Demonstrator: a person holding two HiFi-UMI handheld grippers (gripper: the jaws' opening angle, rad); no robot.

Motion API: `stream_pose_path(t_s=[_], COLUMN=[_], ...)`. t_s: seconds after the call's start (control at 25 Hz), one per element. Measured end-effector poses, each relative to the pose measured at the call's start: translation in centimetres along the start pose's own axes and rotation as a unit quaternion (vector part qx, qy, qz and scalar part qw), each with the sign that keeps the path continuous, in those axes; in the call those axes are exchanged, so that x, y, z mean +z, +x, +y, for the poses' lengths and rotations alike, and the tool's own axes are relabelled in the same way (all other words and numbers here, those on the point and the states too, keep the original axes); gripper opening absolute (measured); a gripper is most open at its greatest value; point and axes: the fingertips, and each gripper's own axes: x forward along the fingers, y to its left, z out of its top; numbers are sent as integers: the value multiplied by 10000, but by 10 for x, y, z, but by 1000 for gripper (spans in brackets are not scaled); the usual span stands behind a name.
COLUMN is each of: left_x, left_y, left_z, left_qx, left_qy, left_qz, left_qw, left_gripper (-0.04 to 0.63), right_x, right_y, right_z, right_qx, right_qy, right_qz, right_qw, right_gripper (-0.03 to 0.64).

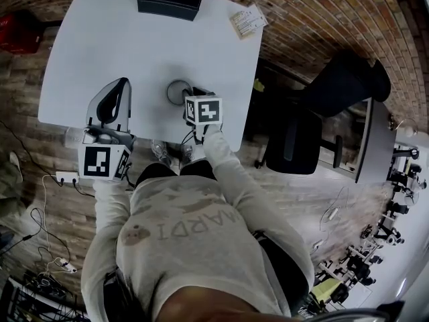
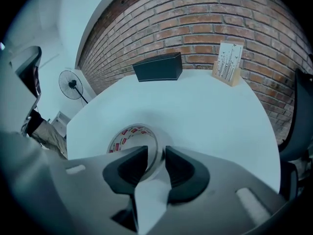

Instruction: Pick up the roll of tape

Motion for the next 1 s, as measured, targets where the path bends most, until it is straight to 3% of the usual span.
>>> stream_pose_path(t_s=[0.28,0.44,0.72,1.0], left_x=[0,2,3,13], left_y=[3,2,-3,-12], left_z=[1,1,2,2], left_qx=[-48,-35,76,207], left_qy=[-107,-124,-107,-23], left_qz=[-37,-60,-67,-153], left_qw=[9999,9999,9999,9997], left_gripper=[6,6,6,6], right_x=[1,2,6,26], right_y=[1,-1,-7,-29], right_z=[0,-3,-4,7], right_qx=[-391,-527,-390,-244], right_qy=[-384,-507,-292,-416], right_qz=[178,125,-218,-756], right_qw=[9983,9972,9986,9960], right_gripper=[104,58,55,55])
